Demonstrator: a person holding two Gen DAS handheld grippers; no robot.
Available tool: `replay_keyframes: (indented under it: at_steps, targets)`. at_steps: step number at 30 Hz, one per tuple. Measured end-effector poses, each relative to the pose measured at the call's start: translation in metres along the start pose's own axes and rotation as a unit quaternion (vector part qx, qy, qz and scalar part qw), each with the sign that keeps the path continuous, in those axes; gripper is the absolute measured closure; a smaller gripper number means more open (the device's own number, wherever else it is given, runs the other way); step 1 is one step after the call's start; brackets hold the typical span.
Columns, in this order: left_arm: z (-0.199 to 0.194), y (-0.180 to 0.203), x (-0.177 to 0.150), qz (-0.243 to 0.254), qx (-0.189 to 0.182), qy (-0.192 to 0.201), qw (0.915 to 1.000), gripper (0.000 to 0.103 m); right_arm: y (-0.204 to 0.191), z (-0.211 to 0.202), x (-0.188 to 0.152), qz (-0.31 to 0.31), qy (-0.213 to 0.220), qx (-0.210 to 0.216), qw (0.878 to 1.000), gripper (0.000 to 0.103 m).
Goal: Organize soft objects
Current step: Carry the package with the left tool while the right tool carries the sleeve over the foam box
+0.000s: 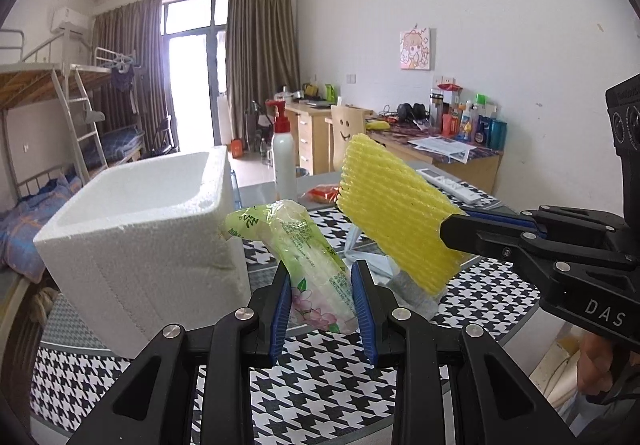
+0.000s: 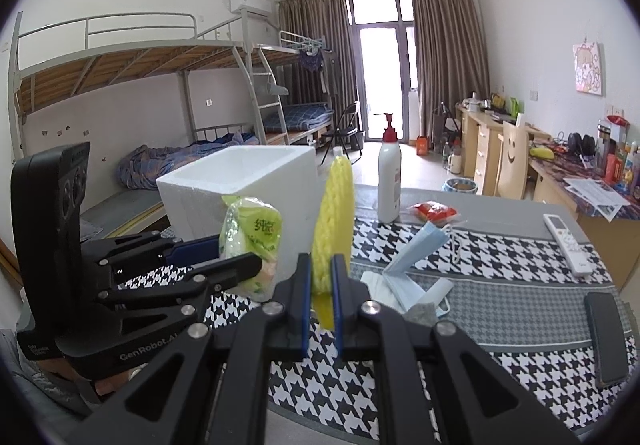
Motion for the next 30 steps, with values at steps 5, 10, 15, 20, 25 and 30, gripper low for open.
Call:
replay_keyframes:
  at_steps: [5, 10, 15, 20, 25, 30]
  targets:
    - [-0.006, 0.002, 0.005, 0.005, -0.002, 0.013, 0.9999, 0.072, 0.001, -0.003, 0.004, -0.002, 0.005, -0.007, 1.0, 0.091]
    - [-0.011, 0.003, 0.009, 0.013, -0.006, 0.02, 0.9997, 0.072, 0.0, -0.007, 0.006, -0.003, 0.012, -0.012, 1.0, 0.091]
    - [-0.017, 0.001, 0.015, 0.017, -0.008, 0.03, 0.9994, 0.071, 0.0, -0.011, 0.01, -0.007, 0.018, -0.018, 1.0, 0.091]
    - [-0.02, 0.002, 0.022, 0.022, -0.012, 0.039, 0.9989, 0.071, -0.003, -0.014, 0.017, -0.01, 0.029, -0.021, 0.999, 0.091]
    - [-0.024, 0.001, 0.03, 0.027, -0.014, 0.05, 0.9983, 0.071, -0.001, -0.015, 0.023, -0.009, 0.037, -0.022, 0.999, 0.091]
    - [-0.026, -0.001, 0.04, 0.029, -0.012, 0.06, 0.9977, 0.071, -0.001, -0.012, 0.029, -0.013, 0.041, -0.021, 0.999, 0.091]
Point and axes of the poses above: each gripper's, at about its wrist camera, not at the fingertips, and z roughly the way its jaws point, y to its right, x to its top, the point moved 2 cm from there along z, roughly the way its jaws point, and after that the axes turned 11 degrees about -z, right-handed, at the moved point
